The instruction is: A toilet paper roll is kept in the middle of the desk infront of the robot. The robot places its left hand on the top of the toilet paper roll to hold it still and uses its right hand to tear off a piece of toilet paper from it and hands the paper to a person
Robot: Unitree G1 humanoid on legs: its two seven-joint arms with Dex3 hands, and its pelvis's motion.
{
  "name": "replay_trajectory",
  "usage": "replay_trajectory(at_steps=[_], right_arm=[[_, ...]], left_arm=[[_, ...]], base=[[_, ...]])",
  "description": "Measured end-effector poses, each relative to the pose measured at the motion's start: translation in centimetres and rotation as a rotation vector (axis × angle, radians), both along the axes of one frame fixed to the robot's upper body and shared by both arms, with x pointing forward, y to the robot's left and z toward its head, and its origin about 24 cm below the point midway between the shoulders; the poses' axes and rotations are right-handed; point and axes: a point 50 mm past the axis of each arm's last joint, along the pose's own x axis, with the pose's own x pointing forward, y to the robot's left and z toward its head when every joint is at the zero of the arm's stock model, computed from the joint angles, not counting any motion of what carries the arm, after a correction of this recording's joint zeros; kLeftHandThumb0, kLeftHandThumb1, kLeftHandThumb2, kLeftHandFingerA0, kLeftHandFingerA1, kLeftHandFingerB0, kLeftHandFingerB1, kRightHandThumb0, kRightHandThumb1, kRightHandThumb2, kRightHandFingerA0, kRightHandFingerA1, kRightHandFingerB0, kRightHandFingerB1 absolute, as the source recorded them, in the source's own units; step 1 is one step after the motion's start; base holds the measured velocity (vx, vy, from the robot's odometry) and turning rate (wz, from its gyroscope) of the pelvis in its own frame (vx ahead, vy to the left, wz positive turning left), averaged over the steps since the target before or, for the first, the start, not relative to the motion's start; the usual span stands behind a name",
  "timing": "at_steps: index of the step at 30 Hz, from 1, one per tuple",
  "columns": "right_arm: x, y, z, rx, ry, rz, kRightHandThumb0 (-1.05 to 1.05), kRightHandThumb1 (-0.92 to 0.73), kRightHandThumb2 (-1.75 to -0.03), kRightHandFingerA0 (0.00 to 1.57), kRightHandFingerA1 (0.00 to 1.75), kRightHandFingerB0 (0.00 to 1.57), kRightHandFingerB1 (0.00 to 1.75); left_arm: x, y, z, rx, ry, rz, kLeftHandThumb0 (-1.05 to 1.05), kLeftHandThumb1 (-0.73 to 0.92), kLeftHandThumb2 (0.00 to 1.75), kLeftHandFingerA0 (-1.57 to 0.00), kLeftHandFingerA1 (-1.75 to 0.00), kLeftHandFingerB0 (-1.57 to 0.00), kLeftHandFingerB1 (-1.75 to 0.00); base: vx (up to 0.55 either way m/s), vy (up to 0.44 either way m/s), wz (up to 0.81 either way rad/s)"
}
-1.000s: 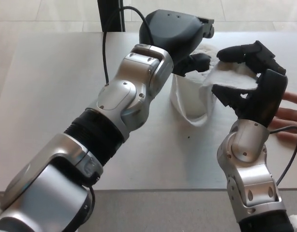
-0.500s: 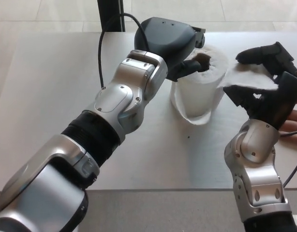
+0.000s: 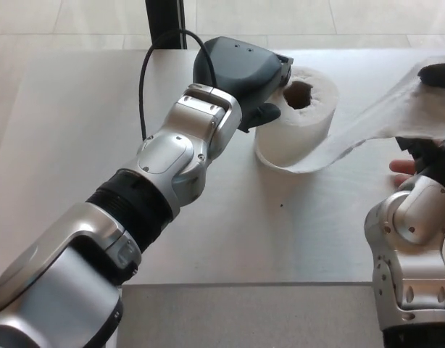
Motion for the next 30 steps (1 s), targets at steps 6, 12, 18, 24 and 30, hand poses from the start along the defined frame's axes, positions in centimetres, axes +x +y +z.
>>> replay_trajectory(at_steps=[6,12,18,24,30], right_arm=[[0.1,-0.3,0.2,0.046,-0.027,0.006,-0.10,-0.47,-0.94,0.97,1.75,0.93,1.51],[0.2,-0.2,0.6,0.083,-0.065,0.007,-0.13,-0.41,-1.16,1.37,1.41,1.19,1.27],[0.2,0.1,1.2,0.076,-0.088,0.025,-0.13,-0.39,-1.18,1.35,1.43,1.18,1.30],[-0.2,0.7,0.8,-0.001,-0.076,0.119,-0.08,-0.30,-1.37,1.09,1.66,0.98,1.48],[-1.2,-0.1,-0.4,-0.130,-0.008,0.194,-0.16,-0.35,-1.30,1.06,1.66,0.95,1.49]], left_arm=[[-0.1,-0.5,-0.2,0.005,0.008,-0.010,-0.56,0.85,0.65,-0.68,-0.70,-0.49,-0.44],[-0.2,-0.9,-0.4,-0.004,0.014,-0.016,-0.56,0.87,0.66,-0.70,-0.75,-0.50,-0.46],[-0.2,-0.9,-0.6,0.001,0.006,-0.017,-0.58,0.88,0.66,-0.67,-0.79,-0.48,-0.45],[-0.4,-0.4,-0.8,0.002,0.004,-0.017,-0.56,0.88,0.66,-0.63,-0.65,-0.46,-0.44],[-0.5,0.0,-0.9,0.023,0.006,-0.023,-0.57,0.88,0.66,-0.69,-0.77,-0.47,-0.44]], base=[[0.00,0.000,0.00],[0.00,0.000,0.00],[0.00,0.000,0.00],[0.00,0.000,0.00],[0.00,0.000,0.00]])
